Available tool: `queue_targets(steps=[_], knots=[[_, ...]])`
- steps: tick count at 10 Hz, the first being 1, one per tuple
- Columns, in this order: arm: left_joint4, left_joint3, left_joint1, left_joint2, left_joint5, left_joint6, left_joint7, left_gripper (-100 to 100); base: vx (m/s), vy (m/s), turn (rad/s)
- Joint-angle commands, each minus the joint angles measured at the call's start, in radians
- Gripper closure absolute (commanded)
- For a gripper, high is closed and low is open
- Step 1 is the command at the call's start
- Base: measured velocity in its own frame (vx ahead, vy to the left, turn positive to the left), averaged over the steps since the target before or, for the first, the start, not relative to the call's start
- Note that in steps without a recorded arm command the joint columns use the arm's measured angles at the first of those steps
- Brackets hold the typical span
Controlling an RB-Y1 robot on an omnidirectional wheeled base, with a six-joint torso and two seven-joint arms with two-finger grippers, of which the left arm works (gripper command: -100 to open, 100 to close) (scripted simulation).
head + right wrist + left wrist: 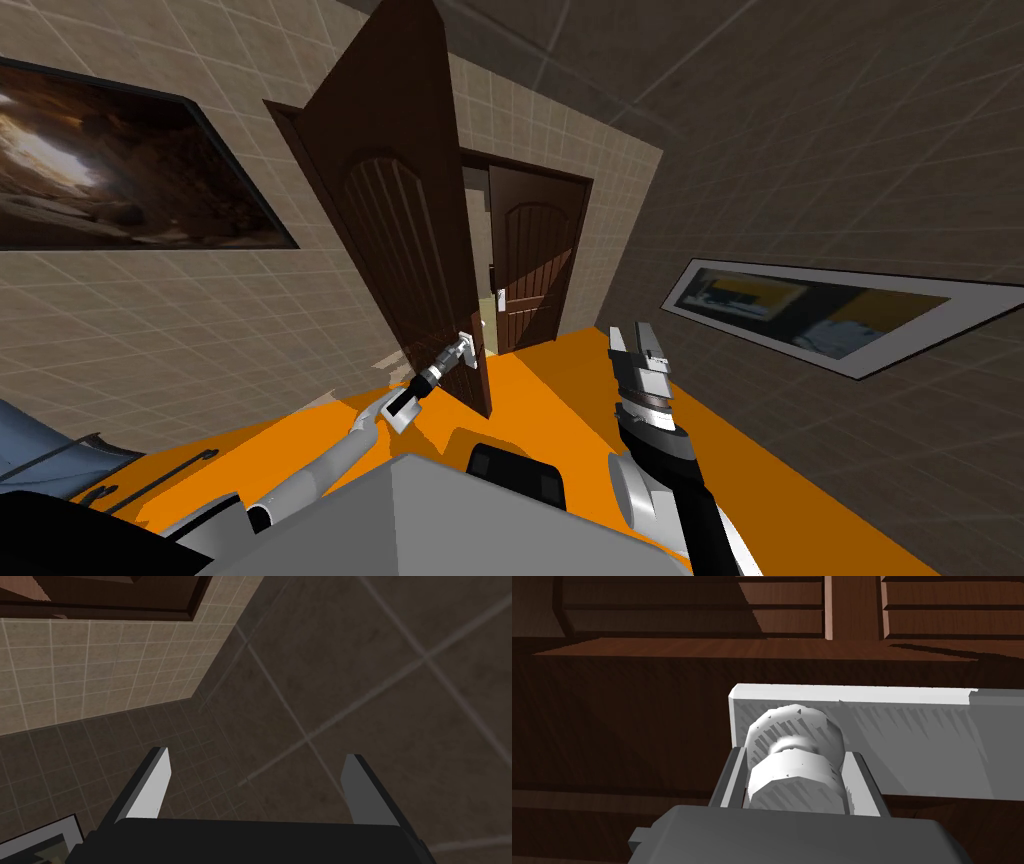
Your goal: Pull the door open
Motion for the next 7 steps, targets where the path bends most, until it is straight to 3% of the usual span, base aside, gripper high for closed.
queue_targets(steps=[1,3,4,5,7], knots=[[-0.014,-0.011,0.026,0.028,0.001,-0.025,0.017,100,-0.194,0.118,-0.129],[-0.017,-0.022,0.039,0.052,0.002,-0.051,0.033,100,-0.201,0.140,-0.094],[-0.017,-0.023,0.035,0.042,0.000,-0.041,0.027,100,-0.100,0.047,-0.021],[-0.009,-0.032,0.041,0.054,-0.002,-0.062,0.038,100,-0.125,0.058,-0.113],[-0.004,-0.038,0.043,0.067,-0.003,-0.081,0.048,100,-0.174,0.108,-0.131]])
